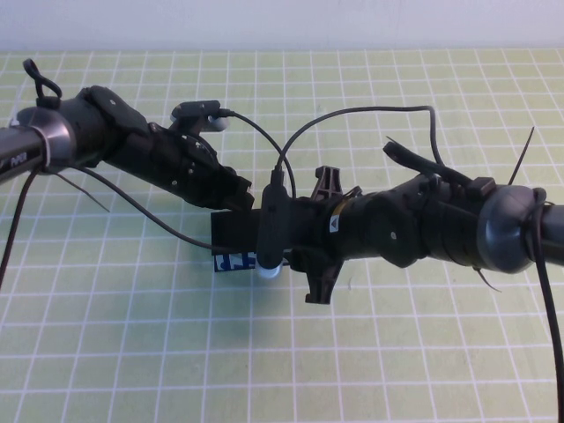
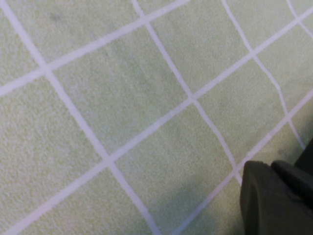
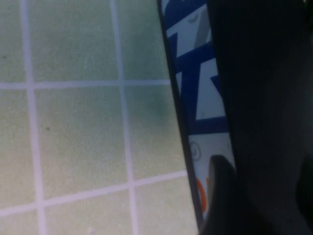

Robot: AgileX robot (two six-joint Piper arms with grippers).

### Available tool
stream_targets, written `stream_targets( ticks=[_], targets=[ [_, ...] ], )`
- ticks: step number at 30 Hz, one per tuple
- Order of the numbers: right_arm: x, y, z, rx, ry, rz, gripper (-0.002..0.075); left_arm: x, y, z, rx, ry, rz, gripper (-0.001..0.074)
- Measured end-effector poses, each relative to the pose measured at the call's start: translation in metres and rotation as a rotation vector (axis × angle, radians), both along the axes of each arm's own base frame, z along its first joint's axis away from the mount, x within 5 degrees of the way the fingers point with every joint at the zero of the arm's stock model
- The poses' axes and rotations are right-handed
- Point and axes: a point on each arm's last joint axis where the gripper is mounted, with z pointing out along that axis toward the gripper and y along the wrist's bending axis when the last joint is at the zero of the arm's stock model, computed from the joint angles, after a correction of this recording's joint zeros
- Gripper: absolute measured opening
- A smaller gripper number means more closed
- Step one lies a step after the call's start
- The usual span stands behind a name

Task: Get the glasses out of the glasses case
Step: Pick up the glasses from the glasses case

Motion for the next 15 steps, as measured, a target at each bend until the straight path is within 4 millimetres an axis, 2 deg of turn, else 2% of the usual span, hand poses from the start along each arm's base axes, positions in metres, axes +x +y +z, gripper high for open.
stream_targets(
  ticks=[15],
  targets=[
    [0.008, 0.004, -0.016, -0.029, -0.068, 0.036, 0.027, 0.0, 0.0, 0.0, 0.0, 0.0, 0.0, -0.0004]
  ],
)
